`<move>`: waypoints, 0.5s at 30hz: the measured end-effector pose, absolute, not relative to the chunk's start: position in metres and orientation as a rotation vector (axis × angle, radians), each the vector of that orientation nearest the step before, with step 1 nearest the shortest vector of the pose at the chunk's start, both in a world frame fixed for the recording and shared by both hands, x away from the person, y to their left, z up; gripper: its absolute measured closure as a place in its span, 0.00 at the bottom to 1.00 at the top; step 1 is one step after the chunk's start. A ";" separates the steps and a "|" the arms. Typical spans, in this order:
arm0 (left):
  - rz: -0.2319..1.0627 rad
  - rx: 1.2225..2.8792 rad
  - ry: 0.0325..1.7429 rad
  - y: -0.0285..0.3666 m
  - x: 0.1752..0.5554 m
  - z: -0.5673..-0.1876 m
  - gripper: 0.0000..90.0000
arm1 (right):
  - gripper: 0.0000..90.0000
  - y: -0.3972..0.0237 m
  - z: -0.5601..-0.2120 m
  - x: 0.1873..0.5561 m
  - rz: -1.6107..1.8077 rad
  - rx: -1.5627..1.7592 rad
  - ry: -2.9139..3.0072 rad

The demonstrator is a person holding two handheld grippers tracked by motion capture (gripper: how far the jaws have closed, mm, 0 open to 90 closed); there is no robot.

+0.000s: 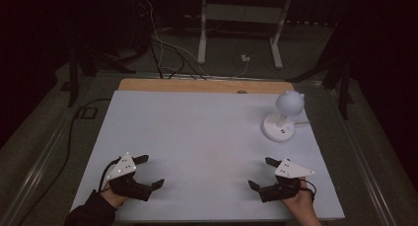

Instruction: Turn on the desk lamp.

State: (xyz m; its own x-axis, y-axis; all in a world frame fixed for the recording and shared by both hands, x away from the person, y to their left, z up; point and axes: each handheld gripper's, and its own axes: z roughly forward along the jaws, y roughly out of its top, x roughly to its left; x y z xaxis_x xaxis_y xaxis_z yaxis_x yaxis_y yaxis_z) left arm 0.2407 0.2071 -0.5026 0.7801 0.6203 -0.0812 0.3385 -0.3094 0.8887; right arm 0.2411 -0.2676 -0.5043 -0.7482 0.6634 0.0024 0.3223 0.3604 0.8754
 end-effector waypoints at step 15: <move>0.327 1.931 0.718 0.206 0.240 -0.502 0.00 | 0.00 -0.267 -0.502 0.237 1.289 0.831 2.235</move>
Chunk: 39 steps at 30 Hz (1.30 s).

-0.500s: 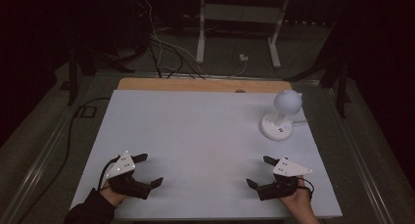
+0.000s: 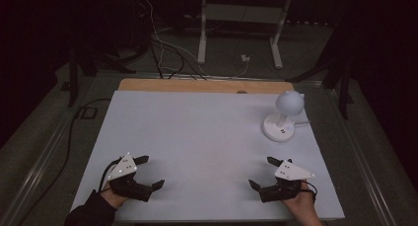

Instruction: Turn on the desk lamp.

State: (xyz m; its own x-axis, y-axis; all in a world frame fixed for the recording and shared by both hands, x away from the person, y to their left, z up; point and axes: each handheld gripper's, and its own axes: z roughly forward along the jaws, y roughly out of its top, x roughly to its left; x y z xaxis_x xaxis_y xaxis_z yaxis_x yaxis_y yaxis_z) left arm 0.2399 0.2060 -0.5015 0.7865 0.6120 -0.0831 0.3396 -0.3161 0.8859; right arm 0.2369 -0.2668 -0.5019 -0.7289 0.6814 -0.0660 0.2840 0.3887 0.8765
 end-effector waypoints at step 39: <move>0.331 1.918 0.720 0.206 0.240 -0.501 0.00 | 0.00 -0.244 -0.478 0.239 1.405 0.830 2.350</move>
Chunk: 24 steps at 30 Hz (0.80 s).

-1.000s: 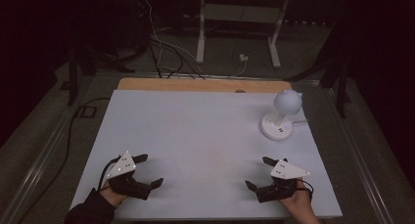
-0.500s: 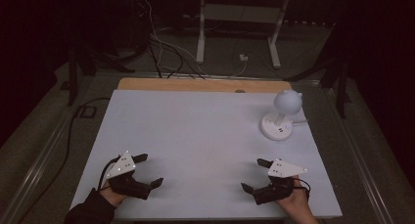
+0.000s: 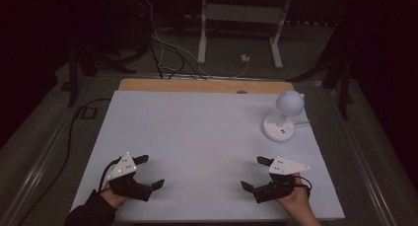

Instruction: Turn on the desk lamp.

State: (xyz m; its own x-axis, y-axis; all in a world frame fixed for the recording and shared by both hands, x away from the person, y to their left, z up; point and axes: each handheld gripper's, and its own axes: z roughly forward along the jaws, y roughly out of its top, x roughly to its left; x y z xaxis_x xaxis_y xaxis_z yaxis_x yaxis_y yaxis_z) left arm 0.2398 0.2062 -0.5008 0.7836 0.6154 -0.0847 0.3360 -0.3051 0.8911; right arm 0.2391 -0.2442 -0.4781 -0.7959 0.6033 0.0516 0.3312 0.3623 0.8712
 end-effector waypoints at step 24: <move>0.340 1.924 0.712 0.205 0.239 -0.500 0.00 | 0.00 -0.243 -0.453 0.260 1.428 0.841 2.214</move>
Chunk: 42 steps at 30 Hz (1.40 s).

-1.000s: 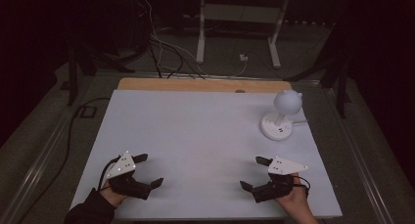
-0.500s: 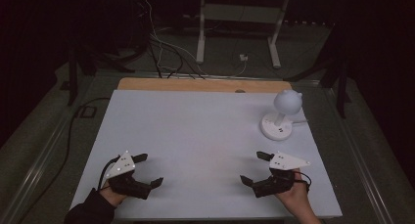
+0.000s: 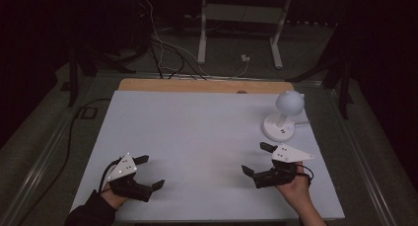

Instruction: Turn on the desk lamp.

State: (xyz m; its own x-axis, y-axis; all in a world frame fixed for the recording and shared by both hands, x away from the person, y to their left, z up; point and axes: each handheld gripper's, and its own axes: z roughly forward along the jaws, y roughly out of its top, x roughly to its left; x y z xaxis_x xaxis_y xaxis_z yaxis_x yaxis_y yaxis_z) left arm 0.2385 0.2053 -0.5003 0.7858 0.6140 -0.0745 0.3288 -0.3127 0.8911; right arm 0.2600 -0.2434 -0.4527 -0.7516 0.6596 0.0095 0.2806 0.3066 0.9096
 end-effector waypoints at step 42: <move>0.338 1.921 0.719 0.206 0.239 -0.500 0.00 | 0.00 -0.283 -0.441 0.319 1.251 1.204 1.815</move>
